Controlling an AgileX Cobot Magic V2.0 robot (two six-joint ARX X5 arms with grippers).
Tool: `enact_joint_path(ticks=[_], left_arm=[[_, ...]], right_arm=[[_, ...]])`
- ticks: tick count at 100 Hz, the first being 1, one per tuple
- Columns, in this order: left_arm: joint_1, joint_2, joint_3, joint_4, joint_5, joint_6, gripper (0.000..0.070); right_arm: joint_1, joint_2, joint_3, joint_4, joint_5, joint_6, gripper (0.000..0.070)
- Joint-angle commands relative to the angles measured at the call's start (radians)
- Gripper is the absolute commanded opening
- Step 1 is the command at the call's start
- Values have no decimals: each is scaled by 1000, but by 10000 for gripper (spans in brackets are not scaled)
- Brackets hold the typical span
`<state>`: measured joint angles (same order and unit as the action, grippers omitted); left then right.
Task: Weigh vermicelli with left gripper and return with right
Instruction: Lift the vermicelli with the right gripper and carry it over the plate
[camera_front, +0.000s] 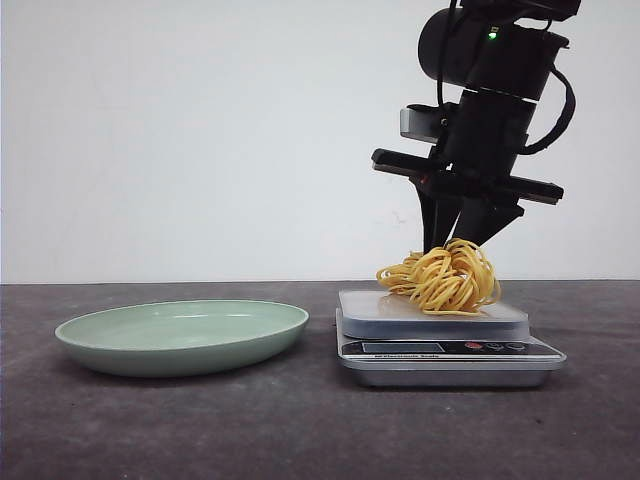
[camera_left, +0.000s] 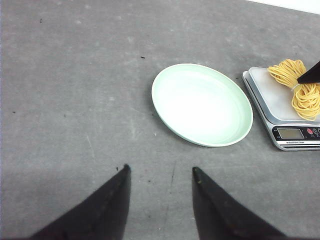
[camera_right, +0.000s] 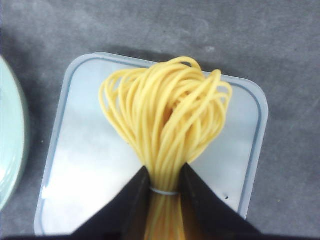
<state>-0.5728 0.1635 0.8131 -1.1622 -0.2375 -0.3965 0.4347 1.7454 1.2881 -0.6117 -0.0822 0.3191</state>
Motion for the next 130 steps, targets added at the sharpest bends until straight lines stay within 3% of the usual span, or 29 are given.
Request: enact_joint_path(ticks=[1, 21, 40, 62, 90, 130], left_arm=[[-6, -2, 10, 5, -5, -5, 231], [-6, -2, 10, 7, -6, -5, 231], [-6, -2, 10, 11, -6, -5, 231], [-6, -2, 10, 13, -6, -5, 231], [-6, -2, 10, 33, -10, -5, 231], [-6, -2, 10, 32, -9, -5, 231]], right_arm=[[8, 16, 18, 10, 4, 6, 0], [11, -76, 19, 24, -5, -6, 0], [45, -208, 21, 58, -113, -5, 0], [157, -284, 23, 120, -171, 15, 0], [290, -241, 34, 359, -179, 121, 0], [291, 0, 70, 434, -178, 143, 0]])
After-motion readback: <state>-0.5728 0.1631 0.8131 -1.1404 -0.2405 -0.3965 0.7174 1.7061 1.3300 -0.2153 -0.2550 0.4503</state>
